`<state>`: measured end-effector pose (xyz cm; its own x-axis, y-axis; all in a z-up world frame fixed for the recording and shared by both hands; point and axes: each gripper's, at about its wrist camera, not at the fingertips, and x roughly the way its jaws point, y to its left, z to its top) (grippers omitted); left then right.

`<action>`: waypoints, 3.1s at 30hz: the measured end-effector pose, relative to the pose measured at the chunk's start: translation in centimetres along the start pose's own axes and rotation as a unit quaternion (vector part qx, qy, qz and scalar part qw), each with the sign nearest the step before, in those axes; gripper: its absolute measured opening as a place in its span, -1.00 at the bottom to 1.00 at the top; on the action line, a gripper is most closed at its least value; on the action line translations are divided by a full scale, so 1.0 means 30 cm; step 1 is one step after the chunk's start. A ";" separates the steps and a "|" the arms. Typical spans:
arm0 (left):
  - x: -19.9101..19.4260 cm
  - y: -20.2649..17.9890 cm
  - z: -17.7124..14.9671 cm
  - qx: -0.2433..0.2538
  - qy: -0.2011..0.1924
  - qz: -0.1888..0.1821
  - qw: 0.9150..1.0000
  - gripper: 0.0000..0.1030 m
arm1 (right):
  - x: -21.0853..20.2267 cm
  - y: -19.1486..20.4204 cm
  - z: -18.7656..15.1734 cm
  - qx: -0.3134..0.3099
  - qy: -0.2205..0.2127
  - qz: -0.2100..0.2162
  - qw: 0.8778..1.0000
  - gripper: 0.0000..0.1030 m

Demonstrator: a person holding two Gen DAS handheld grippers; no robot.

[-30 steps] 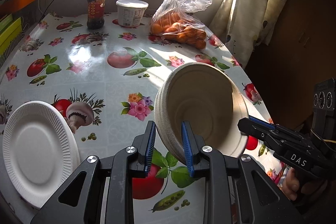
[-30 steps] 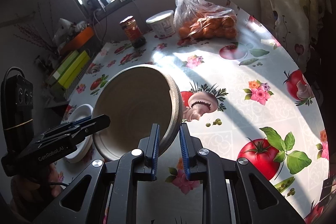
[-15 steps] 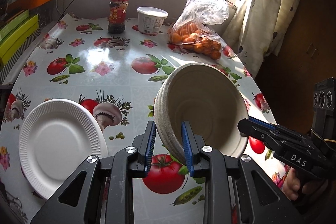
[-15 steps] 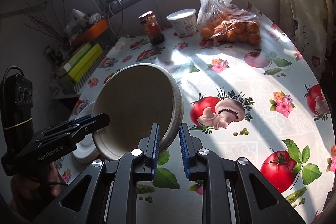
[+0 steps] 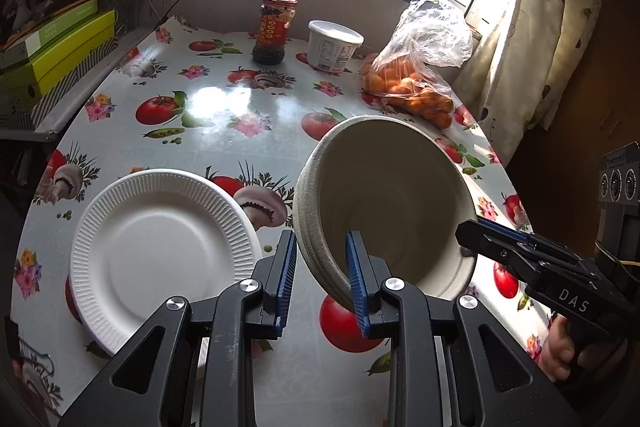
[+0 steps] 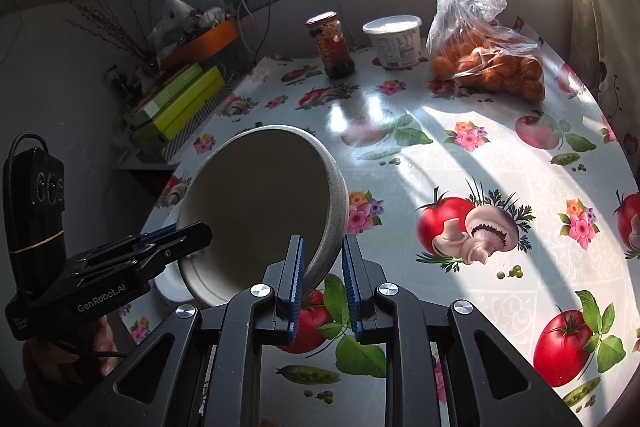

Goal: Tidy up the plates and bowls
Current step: 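Lift the nested bowls with the right gripper and carry them over the white plates, then lower the bowls onto the white plate stack and open the right gripper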

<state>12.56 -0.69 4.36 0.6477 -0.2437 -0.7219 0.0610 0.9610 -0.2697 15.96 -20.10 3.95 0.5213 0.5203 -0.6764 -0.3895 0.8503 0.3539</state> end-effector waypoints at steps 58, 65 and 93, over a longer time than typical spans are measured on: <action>-0.119 0.440 -0.099 -0.105 -0.005 0.103 0.989 -0.49 | 0.351 0.396 0.035 -0.083 0.084 0.083 0.989 -0.63; -0.107 0.461 -0.091 -0.110 -0.001 0.102 0.989 -0.49 | 0.374 0.400 0.048 -0.082 0.090 0.084 0.989 -0.63; -0.080 0.481 -0.072 -0.125 0.011 0.092 0.988 -0.49 | 0.393 0.397 0.064 -0.073 0.093 0.078 0.990 -0.60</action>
<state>10.24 13.48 0.81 0.6137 -0.0731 -0.7862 -0.2479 0.9275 -0.2798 18.92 -3.67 1.41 0.3025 0.6085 -0.7336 -0.5668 0.7336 0.3749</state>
